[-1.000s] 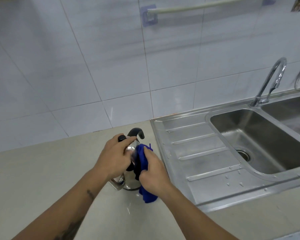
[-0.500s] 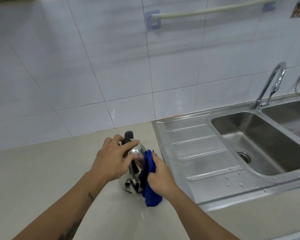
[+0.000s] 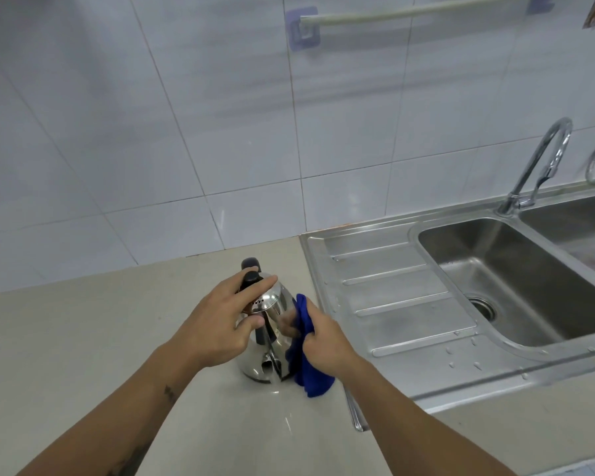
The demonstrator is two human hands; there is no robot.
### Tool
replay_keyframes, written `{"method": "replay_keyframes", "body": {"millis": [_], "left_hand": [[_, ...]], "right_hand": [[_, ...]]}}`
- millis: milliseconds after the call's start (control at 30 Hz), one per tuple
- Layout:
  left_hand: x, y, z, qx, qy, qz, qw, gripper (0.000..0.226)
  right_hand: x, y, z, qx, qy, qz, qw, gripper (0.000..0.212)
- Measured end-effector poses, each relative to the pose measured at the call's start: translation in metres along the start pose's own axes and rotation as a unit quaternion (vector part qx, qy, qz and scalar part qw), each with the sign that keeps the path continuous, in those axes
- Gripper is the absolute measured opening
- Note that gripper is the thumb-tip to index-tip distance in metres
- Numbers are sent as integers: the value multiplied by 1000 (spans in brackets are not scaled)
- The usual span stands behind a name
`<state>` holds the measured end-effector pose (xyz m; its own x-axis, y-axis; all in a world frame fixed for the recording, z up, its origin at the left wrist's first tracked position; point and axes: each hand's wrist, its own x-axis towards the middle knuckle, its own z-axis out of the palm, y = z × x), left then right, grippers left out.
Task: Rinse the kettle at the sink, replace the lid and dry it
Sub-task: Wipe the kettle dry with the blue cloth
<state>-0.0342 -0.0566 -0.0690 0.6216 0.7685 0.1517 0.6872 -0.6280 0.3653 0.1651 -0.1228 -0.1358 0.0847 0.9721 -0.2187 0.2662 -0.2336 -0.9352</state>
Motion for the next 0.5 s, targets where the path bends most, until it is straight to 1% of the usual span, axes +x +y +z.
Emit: {"method": "replay_keyframes", "body": {"millis": [100,167,200,267,367,433,500], "left_hand": [[-1,2,5,7,33,-13,999,64],[-1,6,10,18,60,-20,998,61],[-2,10,12,24,76,-26,996,61],[-2,17,19,43,104,-45,993,59],[1,28,29,72,127,-71,987,59],[3,35,34,78,133,-91,984,58],[5,38,36,68,139,-95,983,58]], "right_hand": [[-13,7,9,9,23,-37,999,60],[-19,12,11,-5,19,-44,999,70],[-21,14,10,-3,22,-35,999,78],[-20,16,2,28,40,-14,999,83],[-13,14,-15,86,56,1,995,76],[-10,8,-22,99,45,4,994,69],[-11,4,-23,91,25,-3,995,55]]}}
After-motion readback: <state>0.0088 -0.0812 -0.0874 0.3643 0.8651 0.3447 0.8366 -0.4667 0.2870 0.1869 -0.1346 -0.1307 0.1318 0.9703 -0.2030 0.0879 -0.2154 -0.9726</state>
